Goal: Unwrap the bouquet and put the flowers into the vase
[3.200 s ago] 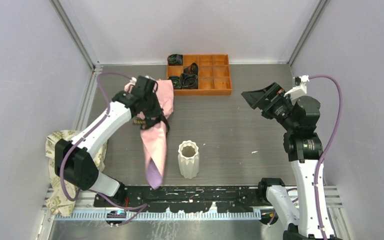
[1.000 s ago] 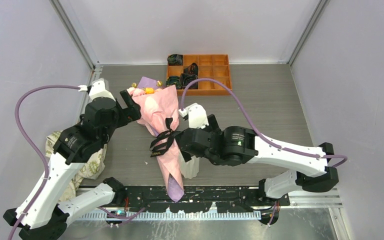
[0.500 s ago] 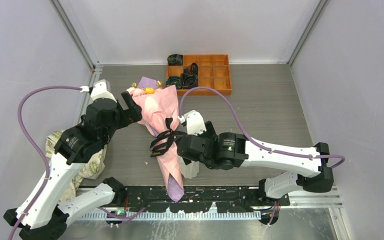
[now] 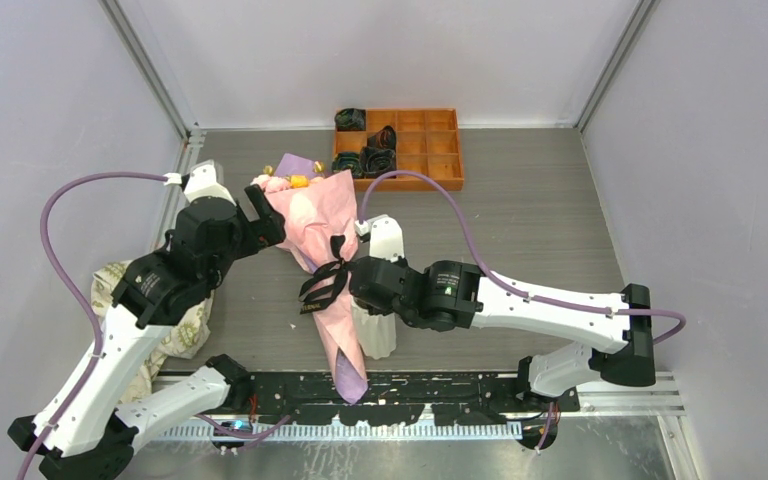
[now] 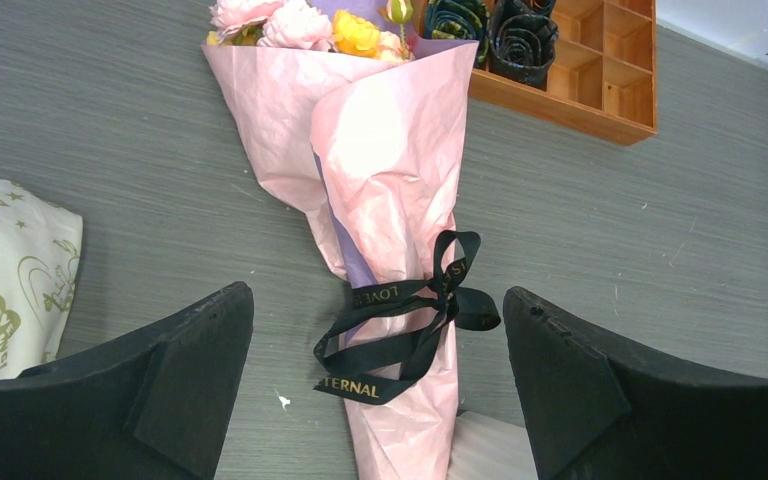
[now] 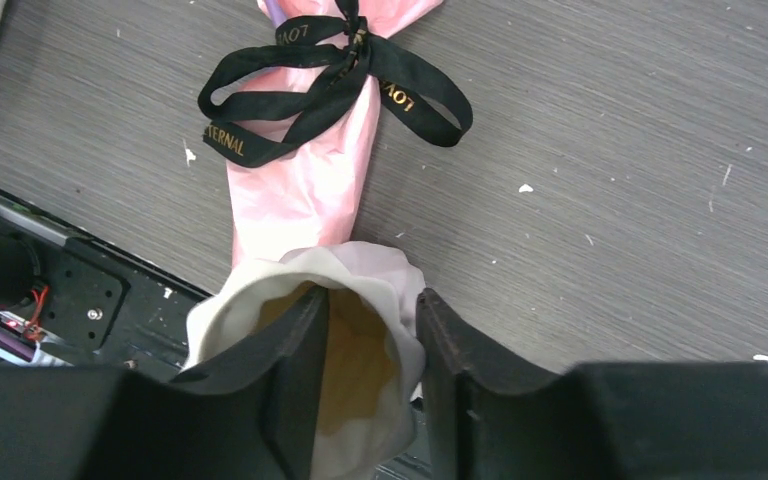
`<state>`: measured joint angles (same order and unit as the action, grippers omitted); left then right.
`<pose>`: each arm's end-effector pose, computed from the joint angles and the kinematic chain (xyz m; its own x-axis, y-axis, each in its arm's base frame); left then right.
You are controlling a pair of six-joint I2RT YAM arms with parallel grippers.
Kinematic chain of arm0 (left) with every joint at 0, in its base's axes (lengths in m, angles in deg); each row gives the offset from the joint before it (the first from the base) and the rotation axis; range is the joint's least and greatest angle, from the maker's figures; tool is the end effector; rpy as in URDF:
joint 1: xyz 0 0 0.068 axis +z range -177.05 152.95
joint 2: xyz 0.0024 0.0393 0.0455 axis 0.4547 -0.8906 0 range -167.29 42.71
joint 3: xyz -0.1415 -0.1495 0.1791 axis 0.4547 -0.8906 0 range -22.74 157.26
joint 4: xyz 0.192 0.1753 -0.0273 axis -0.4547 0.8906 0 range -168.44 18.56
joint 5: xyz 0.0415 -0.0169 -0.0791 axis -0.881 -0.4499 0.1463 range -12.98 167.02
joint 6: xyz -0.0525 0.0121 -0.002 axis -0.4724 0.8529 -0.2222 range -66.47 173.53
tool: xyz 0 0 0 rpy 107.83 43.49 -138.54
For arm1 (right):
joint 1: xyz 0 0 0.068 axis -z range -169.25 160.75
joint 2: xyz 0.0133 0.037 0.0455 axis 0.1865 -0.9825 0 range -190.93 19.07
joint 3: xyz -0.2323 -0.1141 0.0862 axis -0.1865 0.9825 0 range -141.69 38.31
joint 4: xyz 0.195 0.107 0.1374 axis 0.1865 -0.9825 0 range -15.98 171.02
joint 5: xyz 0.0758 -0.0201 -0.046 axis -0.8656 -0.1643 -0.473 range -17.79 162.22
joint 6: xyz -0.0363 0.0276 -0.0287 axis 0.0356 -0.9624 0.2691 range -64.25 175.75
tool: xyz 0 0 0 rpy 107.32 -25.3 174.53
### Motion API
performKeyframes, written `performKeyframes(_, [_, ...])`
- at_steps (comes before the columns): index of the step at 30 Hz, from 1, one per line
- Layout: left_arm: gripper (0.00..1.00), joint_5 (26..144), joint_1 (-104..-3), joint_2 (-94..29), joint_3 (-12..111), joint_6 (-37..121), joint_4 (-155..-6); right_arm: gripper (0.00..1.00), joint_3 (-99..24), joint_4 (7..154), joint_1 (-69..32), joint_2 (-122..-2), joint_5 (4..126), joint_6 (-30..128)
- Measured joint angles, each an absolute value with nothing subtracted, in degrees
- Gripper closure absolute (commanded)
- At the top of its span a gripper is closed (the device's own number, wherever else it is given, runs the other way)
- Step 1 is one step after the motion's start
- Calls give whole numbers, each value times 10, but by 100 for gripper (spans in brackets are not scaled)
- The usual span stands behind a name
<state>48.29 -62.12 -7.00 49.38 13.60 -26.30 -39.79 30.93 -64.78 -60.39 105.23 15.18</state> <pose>0.1278 -0.0689 0.4116 -0.4153 -0.3961 -0.8189 -0.1361 0.9171 -0.3746 0.0895 0.2689 0.3461 -0.6213 -0.2249 -0.7506 -0.4251 0.9015 0.0818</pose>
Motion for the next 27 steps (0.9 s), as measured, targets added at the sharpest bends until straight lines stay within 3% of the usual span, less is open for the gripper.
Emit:
performKeyframes(3, [5, 484, -621, -70, 490, 136, -266, 96, -397, 311, -647, -603, 1047, 148])
performKeyframes(4, [6, 484, -621, -70, 488, 136, -267, 99, -397, 314, -647, -601, 1040, 145])
performKeyframes(16, [6, 504, -621, -78, 466, 135, -288, 99, -387, 312, -624, -589, 1032, 128])
performKeyframes(27, [6, 516, -621, -94, 449, 135, -306, 99, -350, 315, -487, -543, 1041, 149])
